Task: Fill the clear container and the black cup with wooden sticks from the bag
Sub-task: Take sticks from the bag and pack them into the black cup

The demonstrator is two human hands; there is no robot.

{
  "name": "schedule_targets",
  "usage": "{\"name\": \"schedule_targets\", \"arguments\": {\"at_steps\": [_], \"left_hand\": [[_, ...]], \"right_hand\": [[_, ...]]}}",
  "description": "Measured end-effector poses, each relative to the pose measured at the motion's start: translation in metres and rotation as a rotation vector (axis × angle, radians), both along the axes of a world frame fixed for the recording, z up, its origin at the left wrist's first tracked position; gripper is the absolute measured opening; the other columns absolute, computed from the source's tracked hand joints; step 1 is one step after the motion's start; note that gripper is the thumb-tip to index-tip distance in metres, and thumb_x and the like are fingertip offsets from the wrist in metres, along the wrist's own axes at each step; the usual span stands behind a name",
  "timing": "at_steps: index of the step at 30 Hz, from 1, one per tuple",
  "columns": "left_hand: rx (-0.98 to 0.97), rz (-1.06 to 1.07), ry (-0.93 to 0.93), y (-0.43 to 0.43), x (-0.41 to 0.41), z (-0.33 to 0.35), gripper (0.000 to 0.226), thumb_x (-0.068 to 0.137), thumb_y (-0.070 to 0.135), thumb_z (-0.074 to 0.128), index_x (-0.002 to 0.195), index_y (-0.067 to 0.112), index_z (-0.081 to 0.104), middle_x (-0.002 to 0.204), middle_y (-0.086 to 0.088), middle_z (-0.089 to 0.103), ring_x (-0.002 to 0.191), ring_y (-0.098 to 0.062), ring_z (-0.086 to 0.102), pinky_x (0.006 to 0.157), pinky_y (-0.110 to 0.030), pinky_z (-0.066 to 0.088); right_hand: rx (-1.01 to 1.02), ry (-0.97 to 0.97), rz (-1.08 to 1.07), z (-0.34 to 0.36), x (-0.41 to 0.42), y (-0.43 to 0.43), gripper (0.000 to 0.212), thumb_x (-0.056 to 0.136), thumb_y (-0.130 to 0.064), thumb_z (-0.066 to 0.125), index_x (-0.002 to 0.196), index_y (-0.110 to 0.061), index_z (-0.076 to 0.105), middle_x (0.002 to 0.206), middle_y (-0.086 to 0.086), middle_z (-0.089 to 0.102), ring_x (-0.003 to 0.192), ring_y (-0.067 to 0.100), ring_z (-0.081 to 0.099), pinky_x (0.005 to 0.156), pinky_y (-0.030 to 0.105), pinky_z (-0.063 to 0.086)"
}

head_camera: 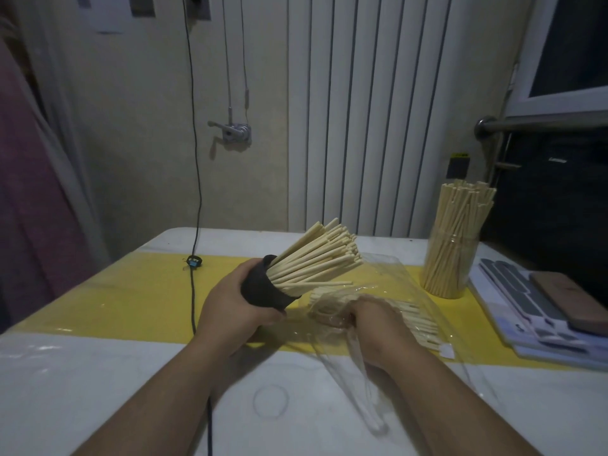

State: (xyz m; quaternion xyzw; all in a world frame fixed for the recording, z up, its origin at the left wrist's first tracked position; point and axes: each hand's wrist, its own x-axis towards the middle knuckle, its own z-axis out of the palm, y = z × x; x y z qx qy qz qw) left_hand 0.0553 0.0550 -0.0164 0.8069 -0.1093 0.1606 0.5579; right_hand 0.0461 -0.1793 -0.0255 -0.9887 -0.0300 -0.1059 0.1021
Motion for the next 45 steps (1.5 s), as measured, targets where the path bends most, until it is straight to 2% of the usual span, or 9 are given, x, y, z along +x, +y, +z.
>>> {"name": "schedule_targets", "arguments": {"at_steps": [18, 23, 27, 32, 34, 36, 38, 41, 45], "left_hand": [[0.016, 0.006, -0.008, 0.001, 0.000, -0.001, 0.077, 0.055, 0.009, 0.092, 0.109, 0.052, 0.058, 0.104, 0.026, 0.067, 0.102, -0.004, 0.061, 0.076, -0.028, 0.052], [0.012, 0.002, -0.007, 0.001, 0.000, 0.000, 0.078, 0.054, 0.010, 0.092, 0.107, 0.056, 0.058, 0.101, 0.032, 0.066, 0.100, -0.001, 0.062, 0.077, -0.029, 0.052], [-0.002, 0.002, 0.003, -0.001, -0.001, 0.001, 0.075, 0.044, 0.025, 0.086, 0.106, 0.058, 0.058, 0.100, 0.033, 0.066, 0.097, 0.000, 0.063, 0.077, -0.031, 0.054], [-0.010, -0.002, 0.001, -0.001, -0.001, 0.001, 0.078, 0.043, 0.026, 0.085, 0.113, 0.050, 0.061, 0.101, 0.028, 0.068, 0.098, -0.003, 0.064, 0.076, -0.031, 0.055], [-0.015, -0.010, 0.005, -0.001, -0.002, 0.001, 0.077, 0.044, 0.024, 0.086, 0.111, 0.052, 0.060, 0.101, 0.030, 0.067, 0.098, -0.003, 0.063, 0.077, -0.032, 0.056], [-0.018, -0.011, 0.006, -0.001, -0.002, 0.002, 0.076, 0.044, 0.024, 0.086, 0.110, 0.053, 0.060, 0.099, 0.031, 0.067, 0.097, -0.002, 0.063, 0.075, -0.031, 0.055], [-0.018, -0.009, 0.002, -0.001, -0.003, 0.002, 0.077, 0.043, 0.025, 0.085, 0.112, 0.051, 0.061, 0.100, 0.029, 0.067, 0.097, -0.002, 0.063, 0.075, -0.031, 0.055], [-0.016, -0.001, 0.002, -0.001, -0.003, 0.002, 0.077, 0.042, 0.026, 0.084, 0.111, 0.051, 0.061, 0.100, 0.030, 0.067, 0.097, -0.002, 0.064, 0.076, -0.033, 0.056], [-0.024, -0.006, 0.002, -0.002, -0.002, 0.002, 0.077, 0.042, 0.026, 0.084, 0.111, 0.051, 0.062, 0.102, 0.026, 0.069, 0.099, -0.006, 0.065, 0.079, -0.038, 0.058]], "right_hand": [[0.090, 0.023, 0.015, -0.002, 0.000, -0.001, 0.032, 0.085, -0.018, 0.055, 0.108, -0.031, 0.073, 0.113, -0.002, 0.069, 0.110, 0.023, 0.060, 0.097, 0.031, 0.045], [0.110, 0.026, 0.013, -0.002, -0.001, -0.001, 0.031, 0.086, -0.017, 0.054, 0.108, -0.031, 0.073, 0.110, -0.002, 0.069, 0.108, 0.023, 0.061, 0.095, 0.031, 0.046], [0.144, 0.040, -0.006, -0.001, -0.002, 0.001, 0.033, 0.087, -0.017, 0.056, 0.113, -0.030, 0.072, 0.113, -0.002, 0.069, 0.109, 0.022, 0.062, 0.093, 0.028, 0.048], [0.100, 0.127, -0.038, 0.006, -0.005, 0.003, 0.018, 0.089, -0.021, 0.057, 0.100, -0.026, 0.070, 0.103, 0.000, 0.067, 0.102, 0.024, 0.062, 0.084, 0.029, 0.046], [0.208, 0.163, -0.050, 0.006, -0.006, 0.002, 0.009, 0.089, -0.017, 0.056, 0.087, -0.025, 0.061, 0.096, 0.001, 0.061, 0.102, 0.028, 0.061, 0.087, 0.032, 0.047], [0.399, 0.199, -0.046, 0.003, -0.005, 0.002, 0.020, 0.090, -0.011, 0.054, 0.077, -0.025, 0.054, 0.094, 0.005, 0.057, 0.104, 0.035, 0.061, 0.092, 0.039, 0.050], [0.460, 0.195, -0.030, 0.003, -0.006, 0.001, 0.020, 0.092, -0.008, 0.053, 0.080, -0.024, 0.059, 0.101, 0.014, 0.063, 0.111, 0.039, 0.059, 0.097, 0.045, 0.049], [0.334, 0.207, -0.028, 0.000, -0.005, 0.001, 0.021, 0.092, -0.013, 0.055, 0.107, -0.010, 0.068, 0.116, 0.020, 0.065, 0.112, 0.039, 0.059, 0.098, 0.043, 0.049], [-0.053, 0.255, -0.039, 0.006, -0.009, 0.003, 0.026, 0.091, -0.025, 0.052, 0.112, -0.017, 0.064, 0.123, 0.008, 0.063, 0.114, 0.030, 0.060, 0.095, 0.035, 0.049]]}}
